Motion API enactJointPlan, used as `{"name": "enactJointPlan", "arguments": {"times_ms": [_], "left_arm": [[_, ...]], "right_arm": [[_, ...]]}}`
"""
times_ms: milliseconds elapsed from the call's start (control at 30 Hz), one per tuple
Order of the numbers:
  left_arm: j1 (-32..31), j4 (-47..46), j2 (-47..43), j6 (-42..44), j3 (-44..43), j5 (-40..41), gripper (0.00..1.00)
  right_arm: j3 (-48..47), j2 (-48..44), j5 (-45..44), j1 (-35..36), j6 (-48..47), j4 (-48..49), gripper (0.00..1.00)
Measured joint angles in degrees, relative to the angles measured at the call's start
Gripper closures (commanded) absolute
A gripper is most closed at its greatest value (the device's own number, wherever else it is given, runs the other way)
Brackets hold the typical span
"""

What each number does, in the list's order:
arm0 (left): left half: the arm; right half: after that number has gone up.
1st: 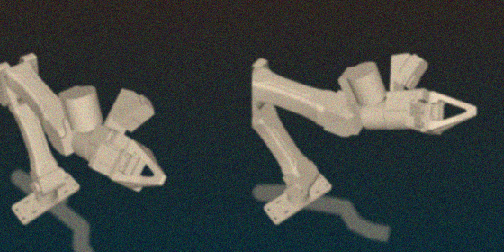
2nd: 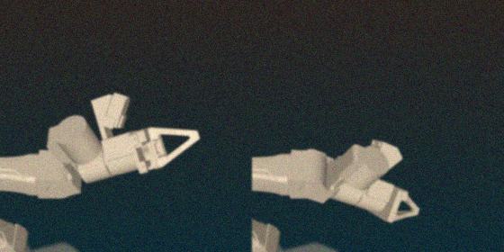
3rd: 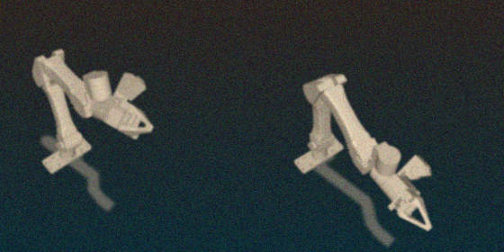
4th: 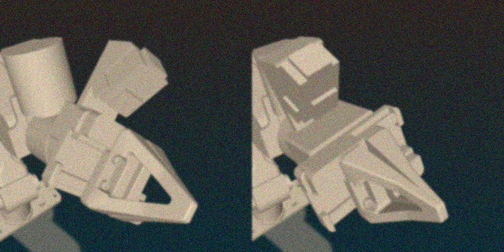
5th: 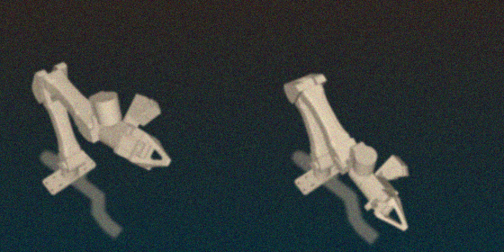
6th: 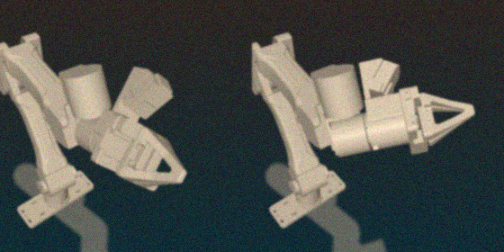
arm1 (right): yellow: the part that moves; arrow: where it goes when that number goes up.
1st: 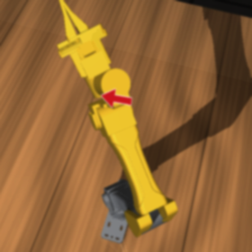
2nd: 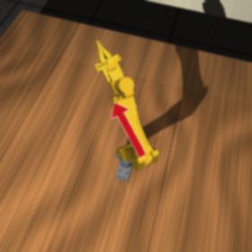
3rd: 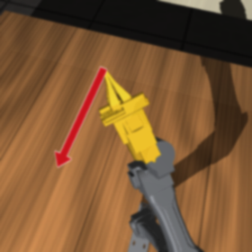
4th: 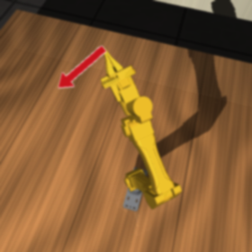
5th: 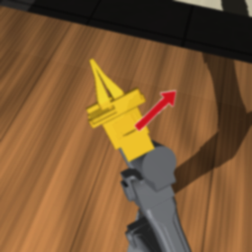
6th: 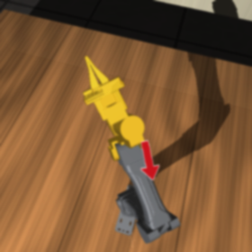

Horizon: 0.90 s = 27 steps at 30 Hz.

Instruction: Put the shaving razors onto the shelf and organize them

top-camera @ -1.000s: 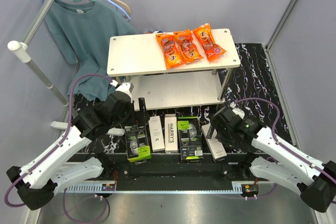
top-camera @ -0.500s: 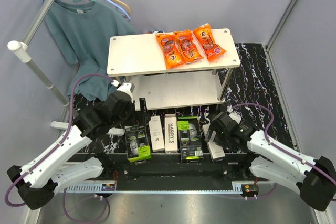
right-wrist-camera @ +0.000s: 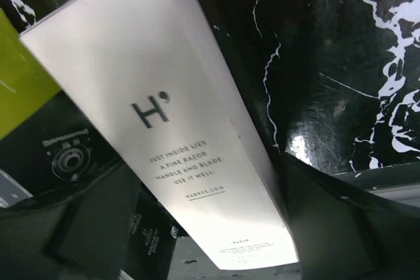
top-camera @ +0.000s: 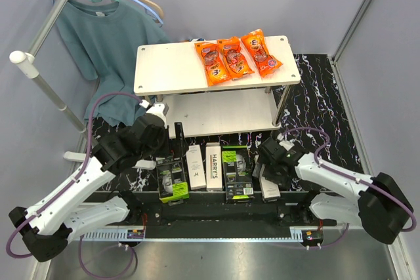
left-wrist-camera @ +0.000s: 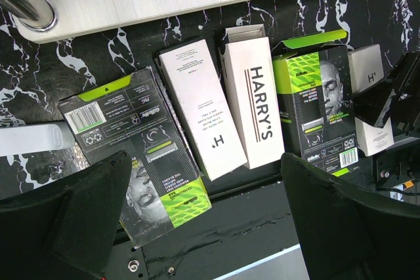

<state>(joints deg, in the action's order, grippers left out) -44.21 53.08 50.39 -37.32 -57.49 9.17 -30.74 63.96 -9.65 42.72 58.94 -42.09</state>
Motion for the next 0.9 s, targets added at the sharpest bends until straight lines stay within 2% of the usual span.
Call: {"name": "enactJointPlan", "arguments": {"times_ms": [33, 67, 100, 567, 733, 900], "left_arm": [[0.0, 0.0, 0.0, 0.0, 0.0, 0.0, 0.01], [0.0, 0.0, 0.0, 0.0, 0.0, 0.0, 0.01], [0.0, 0.0, 0.0, 0.0, 0.0, 0.0, 0.01], [0.0, -0.1, 0.0, 0.0, 0.9, -0.1, 0.01], [0.0, -0.2, 0.0, 0.0, 0.9, -0.8, 0.01], [0.0, -1.7, -0.1, 0.0, 0.9, -3.2, 0.01]], "right_arm": [[-0.4, 0.8, -0.1, 0.0, -0.3, 0.2, 0.25], [-0.8, 1.6, -0.2, 0.0, -0.4, 0.3, 0.36], [-1.1, 2.2, -0.3, 0.0, -0.7, 0.3, 0.39], [-1.7, -0.2, -0.4, 0.0, -1.1, 0.2, 0.47], [-2.1, -5.2, -0.8, 0.0, -0.8, -2.0, 0.49], [-7.0, -11.3, -1.9, 0.0, -0.5, -7.1, 0.49]]}}
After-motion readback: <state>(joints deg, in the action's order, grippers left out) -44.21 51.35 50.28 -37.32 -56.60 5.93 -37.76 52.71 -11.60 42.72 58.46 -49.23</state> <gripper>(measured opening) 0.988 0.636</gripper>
